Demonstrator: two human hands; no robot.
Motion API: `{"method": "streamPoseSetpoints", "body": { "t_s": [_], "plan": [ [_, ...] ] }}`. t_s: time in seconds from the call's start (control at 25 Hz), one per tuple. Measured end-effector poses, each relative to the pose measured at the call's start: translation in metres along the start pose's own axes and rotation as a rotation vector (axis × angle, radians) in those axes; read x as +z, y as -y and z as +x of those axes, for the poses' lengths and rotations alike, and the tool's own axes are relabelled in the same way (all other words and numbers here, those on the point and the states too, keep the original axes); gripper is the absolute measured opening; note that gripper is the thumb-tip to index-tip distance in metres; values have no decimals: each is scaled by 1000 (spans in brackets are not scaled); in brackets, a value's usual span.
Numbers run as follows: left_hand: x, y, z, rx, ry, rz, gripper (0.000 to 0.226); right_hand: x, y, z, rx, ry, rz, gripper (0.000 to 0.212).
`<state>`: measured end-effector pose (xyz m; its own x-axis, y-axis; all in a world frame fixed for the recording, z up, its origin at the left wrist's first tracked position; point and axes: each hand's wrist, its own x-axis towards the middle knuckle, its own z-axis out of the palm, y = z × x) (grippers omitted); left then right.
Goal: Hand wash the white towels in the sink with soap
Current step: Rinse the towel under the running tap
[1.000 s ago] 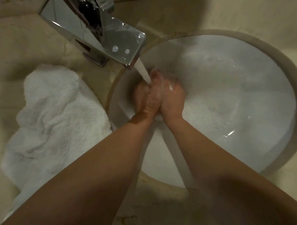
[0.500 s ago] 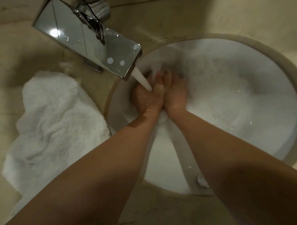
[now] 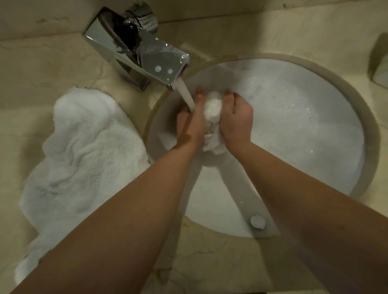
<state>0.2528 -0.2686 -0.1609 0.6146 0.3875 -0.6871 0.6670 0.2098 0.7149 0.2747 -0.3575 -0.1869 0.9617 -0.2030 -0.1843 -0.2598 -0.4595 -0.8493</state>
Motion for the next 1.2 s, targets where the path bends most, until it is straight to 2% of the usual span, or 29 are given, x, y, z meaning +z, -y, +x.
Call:
{"method": "streamPoseSetpoints", "body": {
  "t_s": [0.08,0.16,0.24,0.32,0.4,0.52,0.64,0.8,0.88,0.96,1.08,1.2],
  "plan": [
    [-5,-10,-1,-115,75,73,60,-7,5,-4,-49,-14,66,37],
    [-8,-8,-2,-77,79,52,48,-9,9,-7,-81,25,69,34],
    [-11,-1,-1,109,-43,37,28,-10,13,-8,-122,86,7,36],
    [-14,6,4,309,-209,118,30,-11,17,-9,-134,158,22,36],
    [-14,8,5,416,-309,179,39,-12,19,-9,-62,219,82,37],
    [-9,20,1,428,-206,251,41,-7,12,-5,35,238,42,36],
    [-8,33,-5,465,-162,275,35,0,2,-4,16,232,-84,40],
    [-4,40,6,384,-151,324,56,5,-11,-19,7,223,24,39],
    [1,47,9,464,-111,446,71,7,-17,-22,42,198,60,47],
    [2,61,17,536,-81,605,76,9,-20,-20,82,190,75,56],
    [5,68,22,531,-85,548,69,13,-20,-10,99,177,44,55],
    [6,74,37,659,-161,614,64,18,-21,1,92,164,-24,43]
  ]
}}
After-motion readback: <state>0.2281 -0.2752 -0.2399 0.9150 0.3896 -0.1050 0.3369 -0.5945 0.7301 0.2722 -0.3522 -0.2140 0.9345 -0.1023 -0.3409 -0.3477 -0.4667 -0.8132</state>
